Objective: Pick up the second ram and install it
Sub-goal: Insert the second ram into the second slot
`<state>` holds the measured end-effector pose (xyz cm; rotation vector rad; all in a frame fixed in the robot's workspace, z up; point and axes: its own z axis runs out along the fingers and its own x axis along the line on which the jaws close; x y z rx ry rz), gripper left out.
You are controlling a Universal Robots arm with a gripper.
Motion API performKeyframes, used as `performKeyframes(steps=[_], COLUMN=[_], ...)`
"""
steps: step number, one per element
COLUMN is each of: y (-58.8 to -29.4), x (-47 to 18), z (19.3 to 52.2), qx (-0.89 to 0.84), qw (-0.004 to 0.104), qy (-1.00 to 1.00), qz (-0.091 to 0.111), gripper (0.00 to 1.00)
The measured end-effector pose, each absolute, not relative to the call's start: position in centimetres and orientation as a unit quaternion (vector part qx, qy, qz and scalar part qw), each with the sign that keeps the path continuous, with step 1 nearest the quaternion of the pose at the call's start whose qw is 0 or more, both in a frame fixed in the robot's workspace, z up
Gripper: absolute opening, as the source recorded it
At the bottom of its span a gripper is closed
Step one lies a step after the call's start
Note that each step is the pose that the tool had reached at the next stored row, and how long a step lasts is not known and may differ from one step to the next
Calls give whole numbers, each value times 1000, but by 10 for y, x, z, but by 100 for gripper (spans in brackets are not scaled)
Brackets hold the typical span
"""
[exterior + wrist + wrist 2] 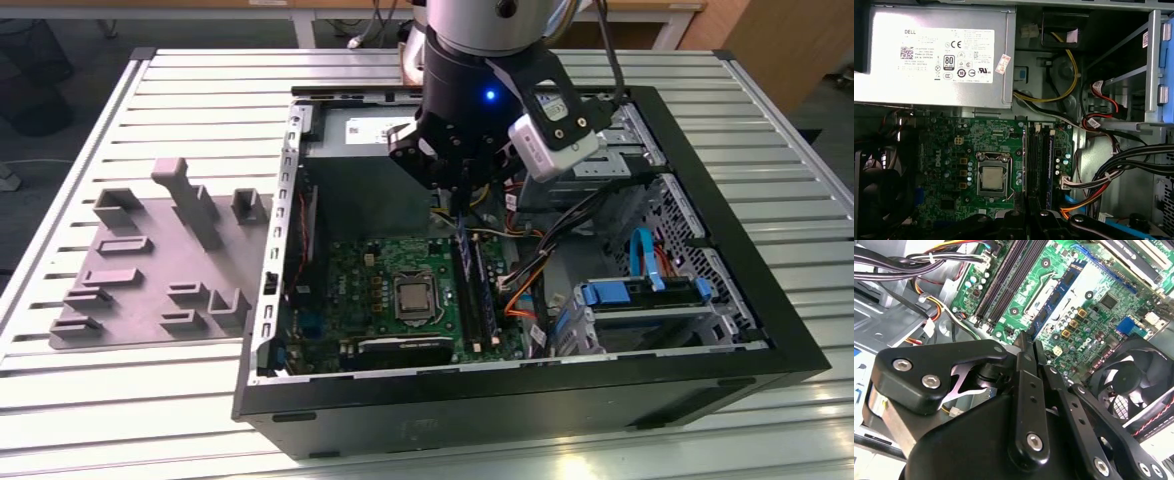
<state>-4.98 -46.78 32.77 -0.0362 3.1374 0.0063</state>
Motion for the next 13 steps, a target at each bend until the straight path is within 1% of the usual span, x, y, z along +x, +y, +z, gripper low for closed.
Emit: performKeyframes(steps=[13], y=[-468], x=[-50], z=[327], qx=[-12], qw=[2], qy=[1000], qz=[2], gripper=[14])
